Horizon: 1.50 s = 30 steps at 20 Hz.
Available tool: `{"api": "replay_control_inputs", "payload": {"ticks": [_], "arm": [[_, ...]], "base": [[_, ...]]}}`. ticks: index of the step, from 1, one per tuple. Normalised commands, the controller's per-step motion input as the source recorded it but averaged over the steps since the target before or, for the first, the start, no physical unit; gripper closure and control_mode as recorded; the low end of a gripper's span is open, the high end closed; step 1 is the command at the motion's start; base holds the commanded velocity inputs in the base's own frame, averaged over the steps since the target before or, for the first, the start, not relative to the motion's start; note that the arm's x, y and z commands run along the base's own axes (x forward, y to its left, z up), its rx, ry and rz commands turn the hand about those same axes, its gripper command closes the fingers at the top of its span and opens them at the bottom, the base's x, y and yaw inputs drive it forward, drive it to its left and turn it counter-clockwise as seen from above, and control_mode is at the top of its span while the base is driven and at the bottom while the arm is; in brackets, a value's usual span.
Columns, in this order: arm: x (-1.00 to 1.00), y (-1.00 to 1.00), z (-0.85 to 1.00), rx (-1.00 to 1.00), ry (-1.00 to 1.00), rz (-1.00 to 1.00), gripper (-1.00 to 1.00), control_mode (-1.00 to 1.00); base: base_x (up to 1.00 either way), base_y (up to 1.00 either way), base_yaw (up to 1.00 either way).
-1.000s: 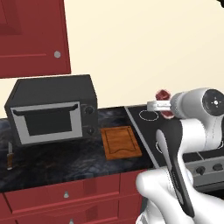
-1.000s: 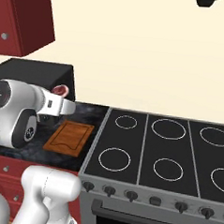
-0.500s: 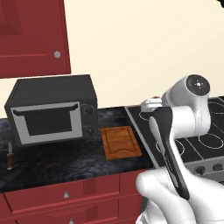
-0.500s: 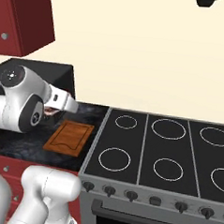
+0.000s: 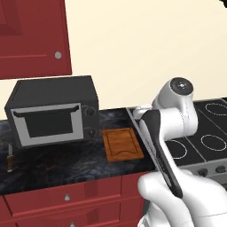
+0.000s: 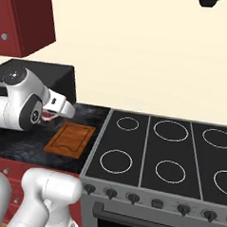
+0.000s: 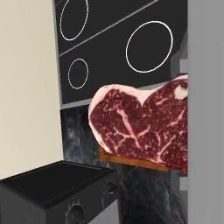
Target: Retrieve the steak from the fridge and place it on the cutting board.
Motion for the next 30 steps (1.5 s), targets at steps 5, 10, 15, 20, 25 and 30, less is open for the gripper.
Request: {"api": "replay_control_inputs", "payload": {"ticks": [5, 10, 15, 20, 25, 30], "arm": [[0.15, 0.00, -0.46, 0.00, 0.00, 0.00, 1.00, -1.00], [0.30, 0.01, -0.50, 0.00, 0.07, 0.00, 1.00, -1.00], [0.37, 0.05, -0.44, 0.00, 0.17, 0.00, 1.00, -1.00], [0.39, 0.08, -0.38, 0.00, 0.21, 0.00, 1.00, -1.00], [0.46, 0.17, -0.42, 0.00, 0.17, 0.00, 1.00, -1.00], [0.44, 0.18, -0.38, 0.00, 0.09, 0.00, 1.00, -1.00]], "base": [[0.00, 0.00, 0.00], [0.00, 0.00, 0.00], [0.00, 0.00, 0.00], [0.00, 0.00, 0.00], [0.00, 0.00, 0.00], [0.00, 0.00, 0.00]]}}
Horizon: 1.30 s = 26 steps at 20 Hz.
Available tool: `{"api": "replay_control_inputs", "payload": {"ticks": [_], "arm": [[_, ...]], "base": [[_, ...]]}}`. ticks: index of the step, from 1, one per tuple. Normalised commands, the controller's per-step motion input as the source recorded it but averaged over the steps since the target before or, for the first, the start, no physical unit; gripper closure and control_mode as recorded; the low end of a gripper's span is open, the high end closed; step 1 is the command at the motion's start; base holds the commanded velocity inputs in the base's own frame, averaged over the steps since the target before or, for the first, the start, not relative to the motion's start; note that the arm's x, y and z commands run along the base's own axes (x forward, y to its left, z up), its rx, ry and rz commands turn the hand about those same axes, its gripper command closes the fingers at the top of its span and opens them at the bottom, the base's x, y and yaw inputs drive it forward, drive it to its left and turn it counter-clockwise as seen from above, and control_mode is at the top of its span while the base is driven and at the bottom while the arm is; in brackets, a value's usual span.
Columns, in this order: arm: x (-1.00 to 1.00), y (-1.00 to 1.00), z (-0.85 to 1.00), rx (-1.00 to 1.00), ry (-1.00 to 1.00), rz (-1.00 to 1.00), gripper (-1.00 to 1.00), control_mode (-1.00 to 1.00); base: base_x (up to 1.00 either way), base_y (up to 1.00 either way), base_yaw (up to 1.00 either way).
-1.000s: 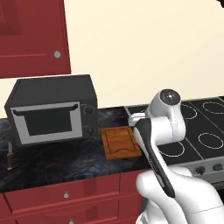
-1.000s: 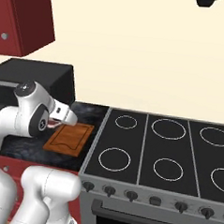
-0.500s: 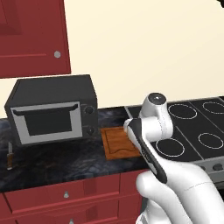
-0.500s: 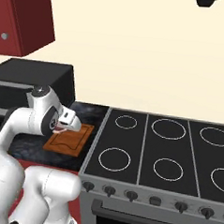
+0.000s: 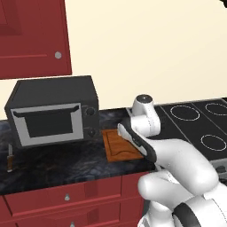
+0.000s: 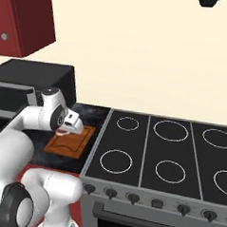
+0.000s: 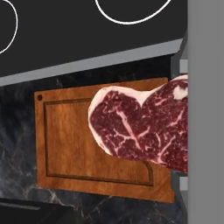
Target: Retrieve the steak from the fridge and place it on the cutting board.
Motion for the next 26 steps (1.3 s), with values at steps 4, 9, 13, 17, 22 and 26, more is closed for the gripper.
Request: {"api": "replay_control_inputs", "payload": {"ticks": [4, 9, 13, 17, 22, 26], "arm": [[0.35, 0.12, -0.33, 0.00, 0.03, 0.00, 1.00, -1.00], [0.30, 0.02, -0.36, 0.00, 0.00, 0.00, 1.00, -1.00], [0.26, 0.00, -0.41, 0.00, 0.00, 0.00, 1.00, -1.00], [0.25, 0.00, -0.42, 0.00, 0.00, 0.00, 1.00, -1.00], [0.27, 0.04, -0.40, 0.00, 0.00, 0.00, 1.00, -1.00], [0.26, 0.06, -0.38, 0.00, 0.00, 0.00, 1.00, -1.00]], "base": [[0.00, 0.00, 0.00], [0.00, 0.00, 0.00], [0.00, 0.00, 0.00], [0.00, 0.00, 0.00], [0.00, 0.00, 0.00], [0.00, 0.00, 0.00]]}}
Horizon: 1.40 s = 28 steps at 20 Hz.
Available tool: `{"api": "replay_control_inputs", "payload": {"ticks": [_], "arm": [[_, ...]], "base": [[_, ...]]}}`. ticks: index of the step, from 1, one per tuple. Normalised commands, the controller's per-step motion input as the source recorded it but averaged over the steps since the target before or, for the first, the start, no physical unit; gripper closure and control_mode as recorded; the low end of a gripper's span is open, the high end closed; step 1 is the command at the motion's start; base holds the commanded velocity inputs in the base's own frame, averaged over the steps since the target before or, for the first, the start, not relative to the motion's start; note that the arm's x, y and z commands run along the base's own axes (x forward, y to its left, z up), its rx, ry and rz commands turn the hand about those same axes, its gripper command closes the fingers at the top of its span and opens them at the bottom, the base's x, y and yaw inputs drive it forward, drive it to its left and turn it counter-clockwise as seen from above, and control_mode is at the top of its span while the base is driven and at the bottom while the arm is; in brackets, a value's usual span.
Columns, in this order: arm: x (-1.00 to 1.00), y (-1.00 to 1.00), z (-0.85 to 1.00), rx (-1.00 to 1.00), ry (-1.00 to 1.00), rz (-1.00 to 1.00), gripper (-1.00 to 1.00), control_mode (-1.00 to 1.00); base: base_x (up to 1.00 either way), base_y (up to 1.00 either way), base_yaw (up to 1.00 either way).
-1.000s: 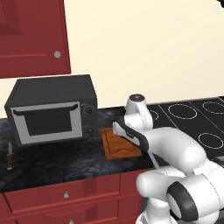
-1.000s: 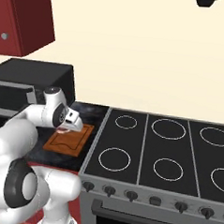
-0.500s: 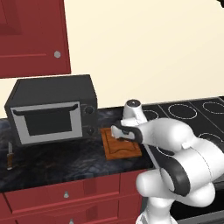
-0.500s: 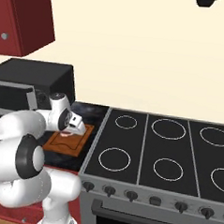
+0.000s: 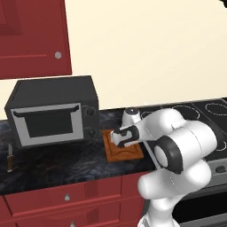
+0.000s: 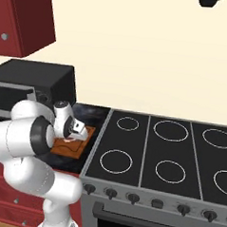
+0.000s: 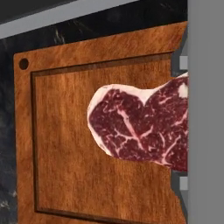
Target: Retrieve the steak from the fridge and place it on the cutting board.
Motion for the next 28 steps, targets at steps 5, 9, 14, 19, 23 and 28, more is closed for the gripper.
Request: {"api": "replay_control_inputs", "payload": {"ticks": [5, 9, 14, 19, 23, 28], "arm": [[0.27, 0.07, -0.37, 0.00, 0.01, 0.00, 1.00, -1.00], [0.25, 0.08, -0.31, 0.00, 0.01, 0.00, -1.00, -1.00], [0.01, 0.01, -0.05, 0.00, 0.00, 0.00, -1.00, -1.00], [-0.01, 0.00, 0.12, 0.00, -0.03, 0.00, -1.00, -1.00], [-0.01, 0.00, 0.26, 0.00, -0.12, 0.00, -1.00, -1.00], [-0.12, 0.00, 0.39, 0.00, -0.11, 0.00, -1.00, -1.00]], "base": [[0.00, 0.00, 0.00], [0.00, 0.00, 0.00], [0.00, 0.00, 0.00], [0.00, 0.00, 0.00], [0.00, 0.00, 0.00], [0.00, 0.00, 0.00]]}}
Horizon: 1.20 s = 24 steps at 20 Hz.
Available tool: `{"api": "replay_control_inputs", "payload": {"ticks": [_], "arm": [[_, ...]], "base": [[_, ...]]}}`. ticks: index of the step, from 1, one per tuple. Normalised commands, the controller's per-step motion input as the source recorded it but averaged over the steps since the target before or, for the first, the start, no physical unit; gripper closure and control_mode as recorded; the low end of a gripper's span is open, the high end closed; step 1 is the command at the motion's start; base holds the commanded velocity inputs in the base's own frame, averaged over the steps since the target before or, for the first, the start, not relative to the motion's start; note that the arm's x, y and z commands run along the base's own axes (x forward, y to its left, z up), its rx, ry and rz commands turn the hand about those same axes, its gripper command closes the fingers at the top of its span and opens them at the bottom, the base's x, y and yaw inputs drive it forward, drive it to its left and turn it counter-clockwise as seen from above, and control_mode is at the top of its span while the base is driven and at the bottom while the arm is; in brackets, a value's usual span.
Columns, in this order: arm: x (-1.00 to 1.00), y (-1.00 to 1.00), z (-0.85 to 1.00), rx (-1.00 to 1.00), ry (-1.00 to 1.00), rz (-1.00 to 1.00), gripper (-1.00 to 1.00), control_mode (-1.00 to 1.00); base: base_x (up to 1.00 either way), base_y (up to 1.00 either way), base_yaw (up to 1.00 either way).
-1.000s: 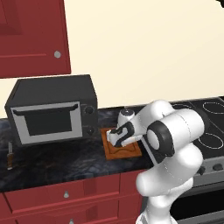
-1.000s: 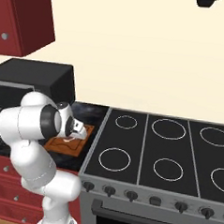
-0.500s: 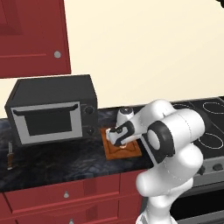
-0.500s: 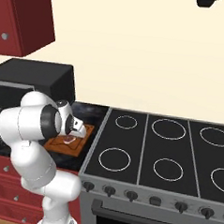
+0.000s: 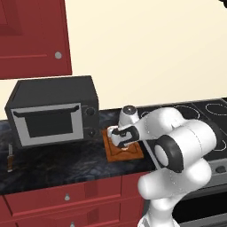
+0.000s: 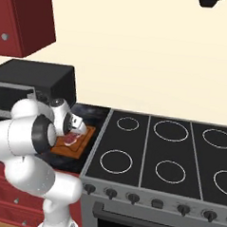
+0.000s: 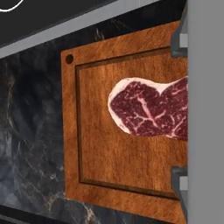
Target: Retrieve the steak from the fridge and place it on the cutting board.
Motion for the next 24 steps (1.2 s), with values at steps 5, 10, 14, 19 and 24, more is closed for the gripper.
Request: {"api": "replay_control_inputs", "payload": {"ticks": [5, 10, 14, 19, 24], "arm": [[-0.41, -0.10, 0.55, 0.00, -0.18, 0.00, -1.00, -1.00], [-0.47, -0.16, 0.69, 0.01, -0.22, 0.00, -1.00, -1.00], [-0.42, -0.05, 0.72, 0.01, -0.27, 0.00, -1.00, -1.00], [-0.26, 0.00, 0.66, 0.00, -0.25, 0.00, -1.00, -1.00], [-0.20, 0.00, 0.66, 0.00, -0.25, 0.00, -1.00, -1.00]], "base": [[0.00, 0.00, 0.00], [0.00, 0.00, 0.00], [0.00, 0.00, 0.00], [0.00, 0.00, 0.00], [0.00, 0.00, 0.00]]}}
